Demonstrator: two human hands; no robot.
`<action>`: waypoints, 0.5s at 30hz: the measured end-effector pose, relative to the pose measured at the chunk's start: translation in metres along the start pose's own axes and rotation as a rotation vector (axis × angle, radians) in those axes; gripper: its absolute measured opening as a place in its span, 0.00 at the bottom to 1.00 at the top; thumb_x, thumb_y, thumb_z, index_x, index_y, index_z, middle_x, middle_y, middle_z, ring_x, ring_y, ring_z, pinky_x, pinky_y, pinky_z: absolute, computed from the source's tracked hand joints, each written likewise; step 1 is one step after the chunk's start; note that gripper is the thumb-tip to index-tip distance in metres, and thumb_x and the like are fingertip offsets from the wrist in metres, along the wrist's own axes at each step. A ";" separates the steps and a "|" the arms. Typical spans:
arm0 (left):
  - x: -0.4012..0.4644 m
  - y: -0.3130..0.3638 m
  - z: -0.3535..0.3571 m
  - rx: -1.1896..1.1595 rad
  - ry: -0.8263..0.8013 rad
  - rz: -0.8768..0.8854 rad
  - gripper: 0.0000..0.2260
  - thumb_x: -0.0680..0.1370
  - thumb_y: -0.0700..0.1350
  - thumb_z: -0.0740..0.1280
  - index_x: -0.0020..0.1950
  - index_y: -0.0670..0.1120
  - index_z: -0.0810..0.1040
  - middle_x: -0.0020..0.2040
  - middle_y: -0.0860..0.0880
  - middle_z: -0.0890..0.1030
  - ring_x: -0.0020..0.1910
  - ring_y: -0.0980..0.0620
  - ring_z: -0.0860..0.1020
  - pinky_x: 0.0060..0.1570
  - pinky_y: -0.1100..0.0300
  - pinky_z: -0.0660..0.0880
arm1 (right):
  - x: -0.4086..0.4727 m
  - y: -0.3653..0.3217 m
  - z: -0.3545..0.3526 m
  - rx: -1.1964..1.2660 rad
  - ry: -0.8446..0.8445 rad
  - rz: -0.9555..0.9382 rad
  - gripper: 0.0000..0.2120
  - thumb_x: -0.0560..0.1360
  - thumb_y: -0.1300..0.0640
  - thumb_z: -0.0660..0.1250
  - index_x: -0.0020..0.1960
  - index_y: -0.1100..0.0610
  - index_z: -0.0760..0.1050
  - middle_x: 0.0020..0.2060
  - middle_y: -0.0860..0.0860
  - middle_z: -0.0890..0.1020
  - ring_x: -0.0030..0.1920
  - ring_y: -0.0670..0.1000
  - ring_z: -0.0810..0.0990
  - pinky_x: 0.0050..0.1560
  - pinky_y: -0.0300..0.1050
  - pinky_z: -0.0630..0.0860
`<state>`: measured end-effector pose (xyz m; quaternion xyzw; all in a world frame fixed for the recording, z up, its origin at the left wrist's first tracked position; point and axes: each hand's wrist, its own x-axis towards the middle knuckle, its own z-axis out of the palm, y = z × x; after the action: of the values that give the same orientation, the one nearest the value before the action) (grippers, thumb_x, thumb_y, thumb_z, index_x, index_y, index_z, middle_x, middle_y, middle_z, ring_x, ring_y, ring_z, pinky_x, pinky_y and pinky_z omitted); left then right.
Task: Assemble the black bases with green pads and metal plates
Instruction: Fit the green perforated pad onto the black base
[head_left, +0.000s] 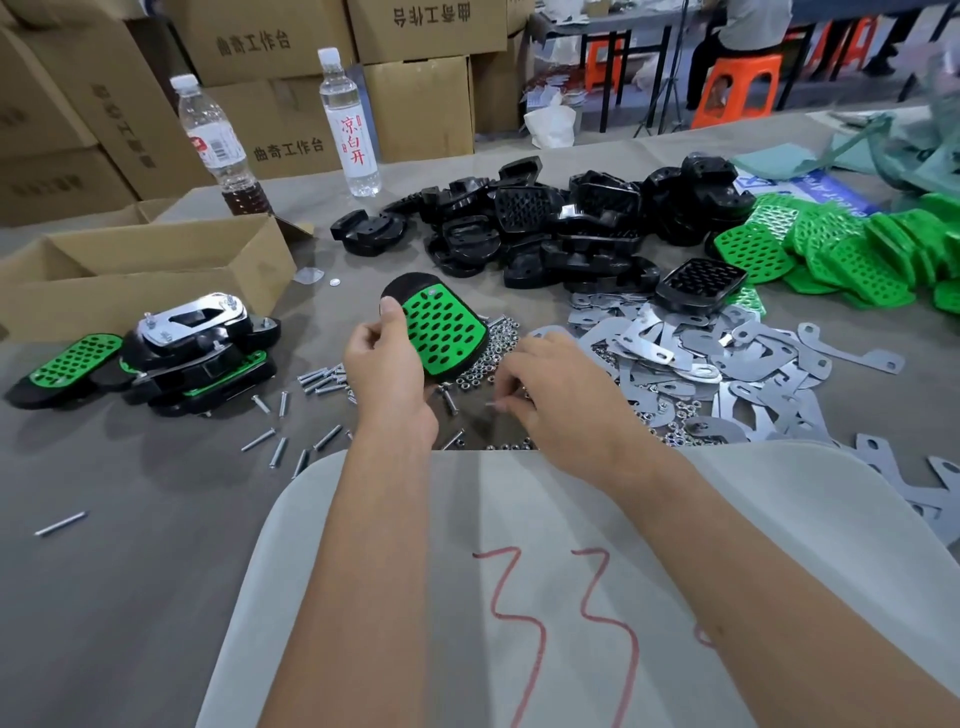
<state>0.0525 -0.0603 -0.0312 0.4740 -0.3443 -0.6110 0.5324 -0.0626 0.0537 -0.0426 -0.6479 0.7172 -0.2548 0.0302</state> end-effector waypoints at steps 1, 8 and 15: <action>0.001 -0.001 0.001 0.002 -0.011 -0.006 0.14 0.84 0.54 0.66 0.44 0.47 0.71 0.43 0.49 0.82 0.44 0.48 0.81 0.40 0.55 0.79 | 0.000 0.000 0.000 0.015 0.043 0.007 0.03 0.82 0.54 0.68 0.51 0.54 0.78 0.49 0.48 0.80 0.59 0.53 0.72 0.58 0.52 0.72; -0.006 -0.003 0.007 0.010 -0.140 -0.050 0.12 0.78 0.39 0.75 0.58 0.42 0.76 0.48 0.45 0.85 0.47 0.46 0.85 0.48 0.47 0.85 | -0.005 0.008 -0.006 0.602 0.441 0.166 0.03 0.79 0.62 0.72 0.47 0.57 0.84 0.34 0.47 0.84 0.35 0.47 0.79 0.39 0.40 0.75; -0.022 -0.009 0.015 0.088 -0.227 0.030 0.19 0.72 0.30 0.76 0.53 0.50 0.78 0.48 0.39 0.86 0.51 0.36 0.86 0.52 0.36 0.83 | -0.003 0.011 -0.001 0.582 0.421 0.194 0.05 0.79 0.64 0.71 0.48 0.57 0.86 0.34 0.47 0.86 0.30 0.45 0.81 0.35 0.42 0.79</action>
<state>0.0351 -0.0385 -0.0306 0.4198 -0.4358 -0.6370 0.4776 -0.0721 0.0574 -0.0473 -0.4744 0.6633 -0.5720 0.0890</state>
